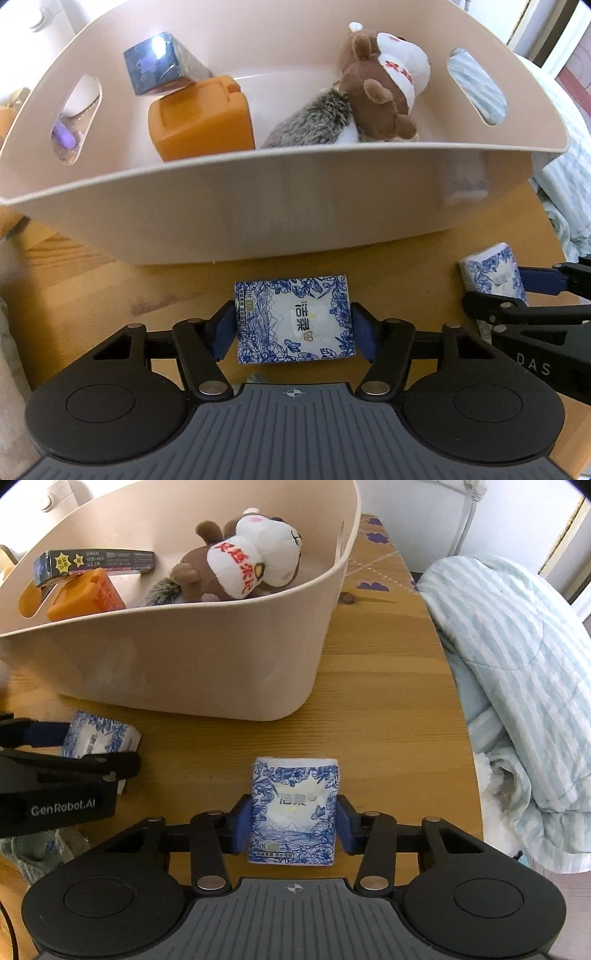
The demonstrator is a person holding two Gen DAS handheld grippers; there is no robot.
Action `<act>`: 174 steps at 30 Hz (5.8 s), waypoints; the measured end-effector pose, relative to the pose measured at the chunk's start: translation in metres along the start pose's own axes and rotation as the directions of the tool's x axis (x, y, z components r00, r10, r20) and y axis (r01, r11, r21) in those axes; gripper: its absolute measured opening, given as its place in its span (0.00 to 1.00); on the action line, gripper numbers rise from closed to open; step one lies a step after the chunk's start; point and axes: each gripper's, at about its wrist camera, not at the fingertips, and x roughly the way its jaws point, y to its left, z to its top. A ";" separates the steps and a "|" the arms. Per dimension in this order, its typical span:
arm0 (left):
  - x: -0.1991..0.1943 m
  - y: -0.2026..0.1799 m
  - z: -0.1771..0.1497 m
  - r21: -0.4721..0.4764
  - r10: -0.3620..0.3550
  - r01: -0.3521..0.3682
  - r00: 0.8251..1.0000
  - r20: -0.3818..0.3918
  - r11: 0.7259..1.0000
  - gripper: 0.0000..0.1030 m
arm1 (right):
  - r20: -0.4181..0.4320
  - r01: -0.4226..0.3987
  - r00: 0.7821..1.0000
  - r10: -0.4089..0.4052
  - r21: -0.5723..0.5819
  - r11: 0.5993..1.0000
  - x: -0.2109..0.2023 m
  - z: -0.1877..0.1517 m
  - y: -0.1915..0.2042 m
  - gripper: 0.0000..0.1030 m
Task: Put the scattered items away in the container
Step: 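Carry both tissue packs up over the beige basket, then open both tools to drop the tissue packs into the basket, then move both tools back to the remaining items on the table, then grasp the white bread packet with the left tool while the right tool grasps the black square box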
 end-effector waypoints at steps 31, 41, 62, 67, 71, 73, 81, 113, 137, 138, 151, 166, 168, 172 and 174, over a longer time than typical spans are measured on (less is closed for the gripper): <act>-0.103 0.011 0.012 -0.085 -0.048 0.065 0.981 0.190 0.994 0.63 | 0.274 -0.079 0.960 0.063 0.046 0.996 -0.124 0.030 -0.003 0.41; -0.145 0.016 0.041 -0.098 -0.001 0.029 0.961 0.276 0.995 0.62 | 0.376 -0.077 0.924 0.072 -0.001 0.997 -0.157 0.058 0.007 0.41; -0.087 0.037 0.109 -0.127 0.062 -0.035 0.974 0.217 0.991 0.62 | 0.324 -0.048 0.946 0.027 0.058 0.997 -0.087 0.121 0.004 0.41; -0.070 0.038 0.114 -0.105 0.086 -0.067 0.978 0.190 0.992 0.62 | 0.282 -0.034 0.959 0.004 0.099 0.994 -0.066 0.121 0.001 0.41; -0.063 0.040 0.116 -0.102 0.086 -0.070 0.982 0.169 0.992 0.62 | 0.262 -0.027 0.965 -0.003 0.112 0.993 -0.058 0.120 0.000 0.41; -0.060 0.041 0.115 -0.104 0.076 -0.061 0.985 0.157 0.993 0.62 | 0.257 -0.022 0.966 -0.009 0.118 0.993 -0.056 0.120 0.000 0.41; -0.060 0.044 0.110 -0.112 0.050 -0.032 0.985 0.164 0.993 0.68 | 0.261 -0.014 0.965 -0.022 0.134 0.991 -0.056 0.117 0.000 0.57; -0.199 0.033 0.025 -0.067 0.004 0.018 0.948 0.318 0.998 0.77 | 0.441 -0.005 0.893 -0.086 0.201 0.980 -0.194 0.040 0.053 0.83; -0.188 0.034 -0.122 0.026 0.007 -0.011 0.989 0.147 1.000 0.80 | 0.317 0.058 0.937 -0.143 0.262 0.963 -0.201 -0.058 0.111 0.98; -0.184 0.036 -0.126 0.025 0.009 -0.013 0.991 0.135 1.000 0.80 | 0.305 0.059 0.942 -0.140 0.262 0.963 -0.197 -0.060 0.114 0.98; -0.147 0.053 -0.151 0.059 0.009 -0.012 0.999 0.053 0.998 0.80 | 0.133 0.097 0.983 -0.123 0.186 0.978 -0.140 -0.083 0.143 1.00; -0.097 0.057 -0.143 -0.010 -0.012 0.012 1.000 0.000 1.000 0.80 | 0.046 0.094 0.993 -0.107 0.223 0.970 -0.083 -0.086 0.136 1.00; -0.091 0.060 -0.141 -0.031 -0.010 0.009 1.000 -0.010 0.999 0.80 | 0.043 0.099 0.993 -0.111 0.217 0.971 -0.078 -0.084 0.137 1.00; -0.083 0.062 -0.137 -0.052 -0.031 0.030 0.999 -0.023 0.998 0.80 | 0.032 0.101 0.993 -0.110 0.204 0.974 -0.067 -0.083 0.136 0.99; -0.080 0.060 -0.135 -0.050 -0.042 0.041 0.999 -0.025 0.998 0.80 | 0.024 0.098 0.994 -0.105 0.201 0.975 -0.063 -0.082 0.136 0.99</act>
